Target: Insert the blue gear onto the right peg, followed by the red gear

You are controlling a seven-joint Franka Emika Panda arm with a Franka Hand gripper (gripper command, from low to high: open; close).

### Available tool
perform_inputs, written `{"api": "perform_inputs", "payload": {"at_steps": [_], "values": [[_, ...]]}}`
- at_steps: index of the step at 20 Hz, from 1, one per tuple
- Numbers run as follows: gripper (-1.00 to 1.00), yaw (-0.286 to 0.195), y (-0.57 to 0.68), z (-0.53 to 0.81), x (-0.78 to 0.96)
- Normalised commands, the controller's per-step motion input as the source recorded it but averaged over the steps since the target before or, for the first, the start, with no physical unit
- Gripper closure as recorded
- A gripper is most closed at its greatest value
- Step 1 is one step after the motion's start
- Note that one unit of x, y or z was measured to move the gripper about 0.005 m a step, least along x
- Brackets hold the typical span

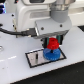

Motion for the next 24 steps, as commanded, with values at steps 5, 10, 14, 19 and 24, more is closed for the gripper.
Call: {"api": "perform_inputs", "payload": {"at_steps": [5,10,14,19,24], "values": [[1.00,0.000,0.00,-0.06,0.23],[1.00,0.000,-0.01,0.33,0.50],[1.00,0.000,-0.07,0.28,0.52],[1.00,0.000,-0.01,-0.01,0.16],[1.00,0.000,-0.05,-0.17,0.12]]}}
